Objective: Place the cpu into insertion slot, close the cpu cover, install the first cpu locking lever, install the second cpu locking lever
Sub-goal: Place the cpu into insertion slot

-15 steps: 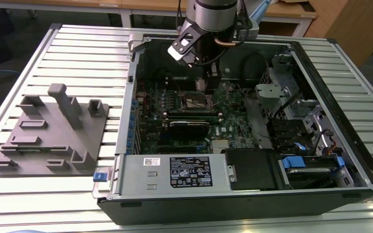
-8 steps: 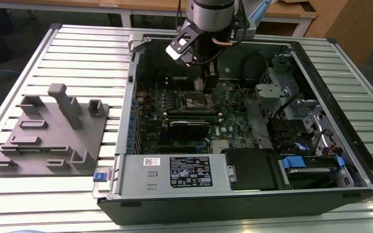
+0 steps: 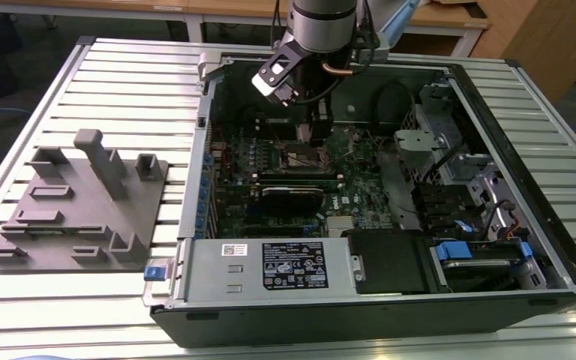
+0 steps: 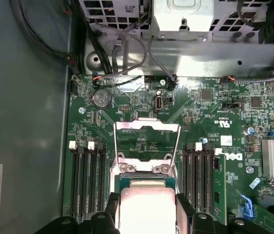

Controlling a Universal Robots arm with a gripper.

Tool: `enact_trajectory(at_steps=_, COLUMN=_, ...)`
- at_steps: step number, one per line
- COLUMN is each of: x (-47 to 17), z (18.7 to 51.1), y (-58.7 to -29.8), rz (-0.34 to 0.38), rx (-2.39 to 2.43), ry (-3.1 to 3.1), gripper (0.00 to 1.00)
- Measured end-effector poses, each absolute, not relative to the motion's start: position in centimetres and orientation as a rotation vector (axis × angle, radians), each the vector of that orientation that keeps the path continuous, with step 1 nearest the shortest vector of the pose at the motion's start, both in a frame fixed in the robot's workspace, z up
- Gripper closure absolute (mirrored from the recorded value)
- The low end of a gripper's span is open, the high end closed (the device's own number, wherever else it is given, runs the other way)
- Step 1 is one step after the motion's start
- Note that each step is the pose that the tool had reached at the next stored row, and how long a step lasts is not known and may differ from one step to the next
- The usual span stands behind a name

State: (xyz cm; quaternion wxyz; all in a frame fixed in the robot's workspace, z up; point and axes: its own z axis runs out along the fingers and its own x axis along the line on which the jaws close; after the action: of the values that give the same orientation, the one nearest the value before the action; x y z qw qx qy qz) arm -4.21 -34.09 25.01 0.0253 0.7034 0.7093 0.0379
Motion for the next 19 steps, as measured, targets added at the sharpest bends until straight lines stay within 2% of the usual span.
enact_trajectory(at_steps=19, x=-4.5, z=23.8, y=-34.1, rz=0.117, rx=2.175, ry=2.193, gripper=0.46)
